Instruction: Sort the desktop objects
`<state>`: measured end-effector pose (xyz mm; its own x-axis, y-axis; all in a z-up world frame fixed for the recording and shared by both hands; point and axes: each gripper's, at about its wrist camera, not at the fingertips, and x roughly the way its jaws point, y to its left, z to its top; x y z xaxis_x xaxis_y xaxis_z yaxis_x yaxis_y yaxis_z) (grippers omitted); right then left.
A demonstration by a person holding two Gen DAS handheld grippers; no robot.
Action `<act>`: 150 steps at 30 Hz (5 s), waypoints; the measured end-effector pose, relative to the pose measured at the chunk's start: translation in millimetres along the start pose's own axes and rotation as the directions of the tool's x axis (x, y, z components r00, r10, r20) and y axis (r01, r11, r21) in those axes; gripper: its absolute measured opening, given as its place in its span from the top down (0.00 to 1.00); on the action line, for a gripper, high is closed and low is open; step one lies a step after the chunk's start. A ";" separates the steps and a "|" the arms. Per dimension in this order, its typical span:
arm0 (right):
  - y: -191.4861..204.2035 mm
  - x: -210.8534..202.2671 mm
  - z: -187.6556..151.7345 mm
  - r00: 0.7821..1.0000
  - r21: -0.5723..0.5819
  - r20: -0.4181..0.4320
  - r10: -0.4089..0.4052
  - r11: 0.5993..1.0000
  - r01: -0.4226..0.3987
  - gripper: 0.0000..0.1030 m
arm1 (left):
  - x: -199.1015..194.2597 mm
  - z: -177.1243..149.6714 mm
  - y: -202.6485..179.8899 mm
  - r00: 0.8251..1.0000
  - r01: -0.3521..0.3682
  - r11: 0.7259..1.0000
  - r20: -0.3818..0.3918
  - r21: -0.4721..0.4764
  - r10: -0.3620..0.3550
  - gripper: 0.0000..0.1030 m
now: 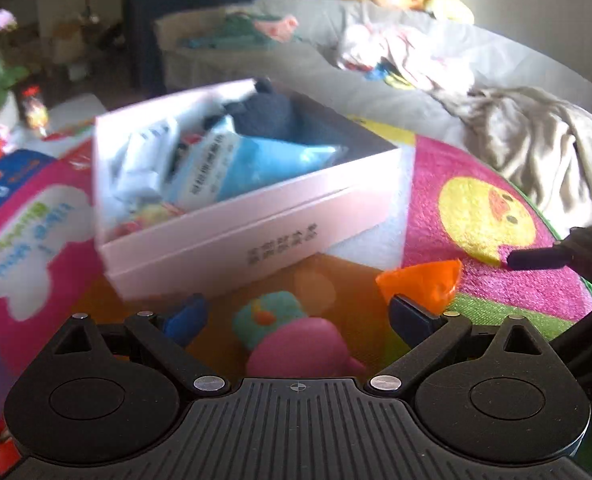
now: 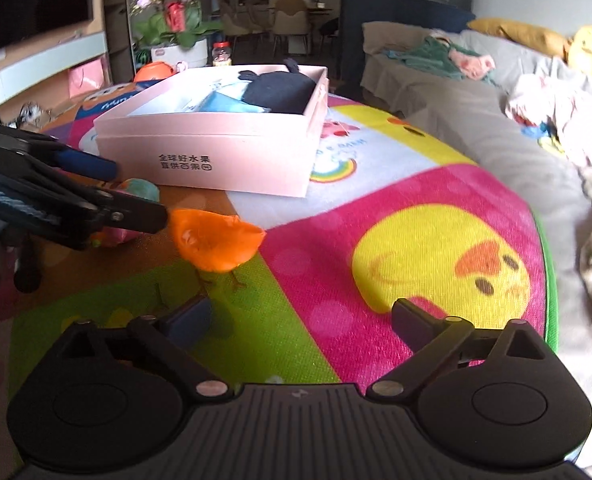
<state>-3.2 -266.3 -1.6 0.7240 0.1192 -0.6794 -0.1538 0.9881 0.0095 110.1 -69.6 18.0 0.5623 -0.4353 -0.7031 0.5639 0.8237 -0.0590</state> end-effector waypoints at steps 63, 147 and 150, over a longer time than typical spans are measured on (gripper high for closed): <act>15.0 -126.7 140.0 0.936 -0.154 0.322 0.146 0.983 -0.100 0.46 | -110.5 54.2 5.8 0.901 -0.296 0.948 0.366 0.120 0.235 0.17; 69.8 -4.6 60.5 0.983 -0.226 -0.008 0.183 0.957 -0.180 0.20 | -105.4 -56.4 68.4 0.856 -0.501 0.843 0.029 -0.197 0.516 0.00; 89.9 -5.5 78.0 0.960 -0.240 -0.002 0.279 0.932 -0.271 0.20 | -120.1 -73.4 67.6 0.863 -0.499 0.854 0.003 -0.145 0.505 0.00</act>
<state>31.4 -170.5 60.2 0.6511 0.3899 -0.6511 -0.5014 0.8651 0.0167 36.3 65.1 46.5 0.7723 0.0393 -0.6341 0.1128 0.9738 0.1976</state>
